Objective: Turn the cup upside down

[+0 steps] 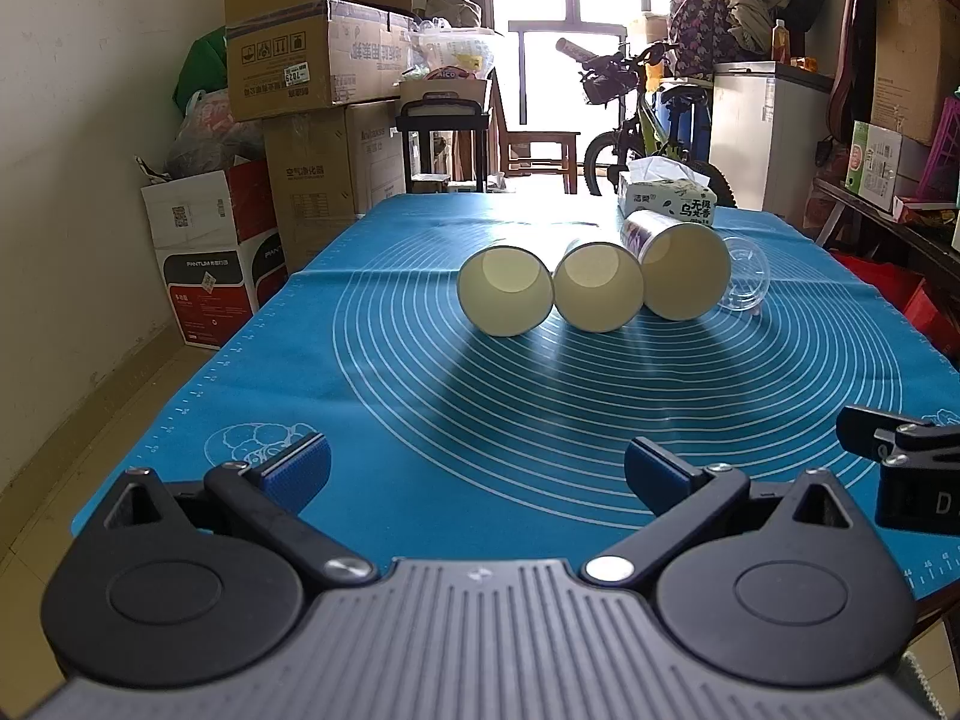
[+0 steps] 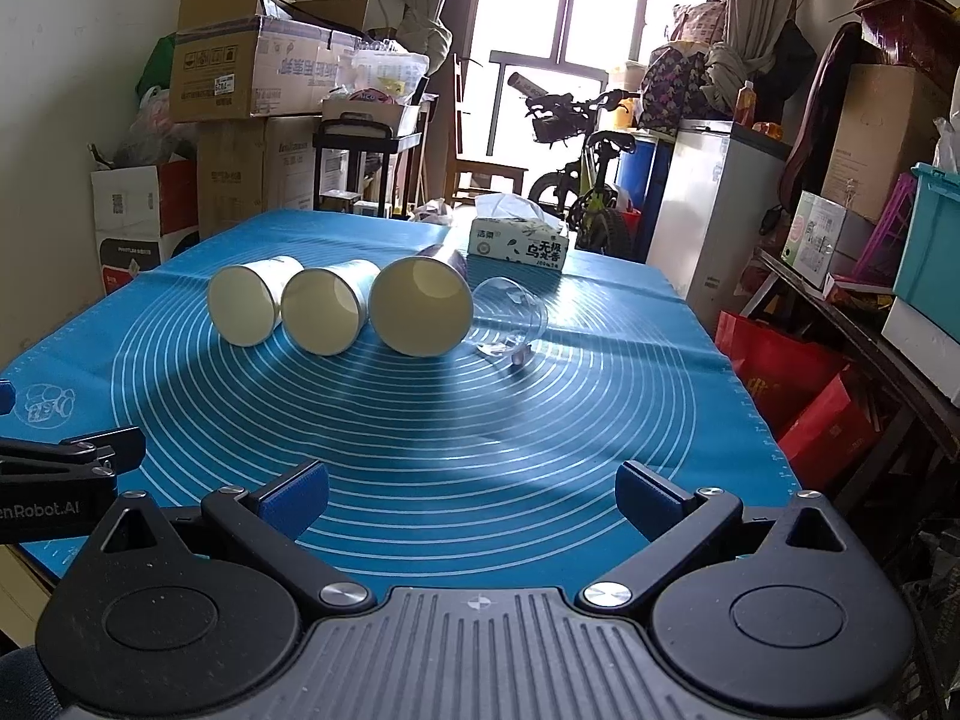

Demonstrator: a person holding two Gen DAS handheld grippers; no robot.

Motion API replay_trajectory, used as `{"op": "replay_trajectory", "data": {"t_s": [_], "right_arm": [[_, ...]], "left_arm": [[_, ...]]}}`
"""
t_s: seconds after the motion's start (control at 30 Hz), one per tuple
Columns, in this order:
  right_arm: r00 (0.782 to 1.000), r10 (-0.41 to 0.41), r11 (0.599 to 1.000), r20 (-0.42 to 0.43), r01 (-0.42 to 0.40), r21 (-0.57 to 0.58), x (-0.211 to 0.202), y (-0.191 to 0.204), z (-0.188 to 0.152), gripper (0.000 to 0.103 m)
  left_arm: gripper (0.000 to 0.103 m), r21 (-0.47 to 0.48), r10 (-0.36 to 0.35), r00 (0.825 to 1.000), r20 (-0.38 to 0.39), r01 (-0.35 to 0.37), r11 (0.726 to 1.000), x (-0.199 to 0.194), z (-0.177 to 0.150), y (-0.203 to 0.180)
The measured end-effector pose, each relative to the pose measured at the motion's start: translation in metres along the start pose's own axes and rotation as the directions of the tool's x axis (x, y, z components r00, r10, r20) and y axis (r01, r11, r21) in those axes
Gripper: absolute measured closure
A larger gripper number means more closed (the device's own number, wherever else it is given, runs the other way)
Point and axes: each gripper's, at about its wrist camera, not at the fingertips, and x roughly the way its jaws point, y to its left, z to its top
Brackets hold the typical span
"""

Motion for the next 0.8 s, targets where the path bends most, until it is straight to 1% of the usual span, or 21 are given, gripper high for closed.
{"op": "replay_trajectory", "data": {"t_s": [0.8], "right_arm": [[1.000, 0.004, 1.000, -0.005, -0.004, 0.002, 0.0012, -0.0015, -0.0014, 0.000]], "left_arm": [[0.000, 0.003, -0.001, 1.000, -0.002, 0.001, 1.000, 0.0026, -0.0019, 0.0002]]}}
